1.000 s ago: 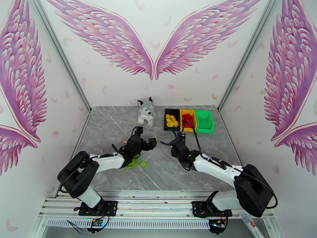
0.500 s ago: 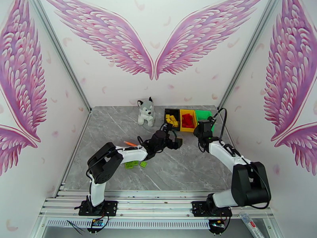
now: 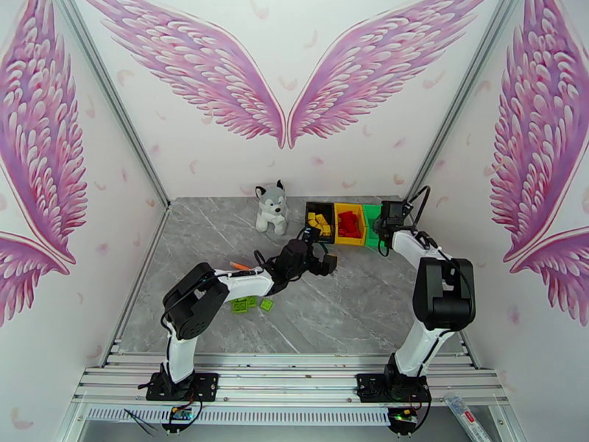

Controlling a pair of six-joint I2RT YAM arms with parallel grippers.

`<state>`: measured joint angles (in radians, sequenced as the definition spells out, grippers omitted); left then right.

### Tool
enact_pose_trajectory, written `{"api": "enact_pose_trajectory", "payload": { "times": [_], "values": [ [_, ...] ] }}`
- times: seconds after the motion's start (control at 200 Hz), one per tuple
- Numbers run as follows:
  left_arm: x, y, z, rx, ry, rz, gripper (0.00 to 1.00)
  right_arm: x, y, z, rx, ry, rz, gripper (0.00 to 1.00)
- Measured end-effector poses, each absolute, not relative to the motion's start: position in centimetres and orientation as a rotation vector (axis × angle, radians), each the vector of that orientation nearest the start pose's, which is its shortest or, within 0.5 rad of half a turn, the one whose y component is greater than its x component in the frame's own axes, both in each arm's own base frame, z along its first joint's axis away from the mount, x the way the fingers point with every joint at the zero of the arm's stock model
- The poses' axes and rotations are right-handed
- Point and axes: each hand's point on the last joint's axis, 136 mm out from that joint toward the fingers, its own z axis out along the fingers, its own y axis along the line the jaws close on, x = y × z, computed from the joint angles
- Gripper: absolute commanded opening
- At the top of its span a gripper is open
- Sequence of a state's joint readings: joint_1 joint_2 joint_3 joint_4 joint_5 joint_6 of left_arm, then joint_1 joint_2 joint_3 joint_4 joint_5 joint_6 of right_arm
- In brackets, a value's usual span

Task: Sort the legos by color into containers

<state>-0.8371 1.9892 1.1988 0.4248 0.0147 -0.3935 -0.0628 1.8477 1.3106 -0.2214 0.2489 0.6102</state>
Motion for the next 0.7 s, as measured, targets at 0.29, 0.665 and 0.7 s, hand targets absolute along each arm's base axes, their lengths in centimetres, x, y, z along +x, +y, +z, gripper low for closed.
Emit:
{"api": "enact_pose_trajectory", "payload": {
  "times": [0.29,0.665,0.7],
  "values": [
    [38.1,-38.1,10.7,0.398,2.058,-0.737,0.99,49.9,-5.8,13.0,0.823,2.141,0.083,0.84],
    [38.0,-32.5,11.6,0.24,2.05,-0.614,0.99,45.7,7.9,19.0,0.396,2.095,0.316,0.87],
    [38.0,-31.8,11.5,0.219,2.053,-0.596,0.99,45.2,9.8,19.2,0.342,2.097,0.345,0.88]
  ]
}}
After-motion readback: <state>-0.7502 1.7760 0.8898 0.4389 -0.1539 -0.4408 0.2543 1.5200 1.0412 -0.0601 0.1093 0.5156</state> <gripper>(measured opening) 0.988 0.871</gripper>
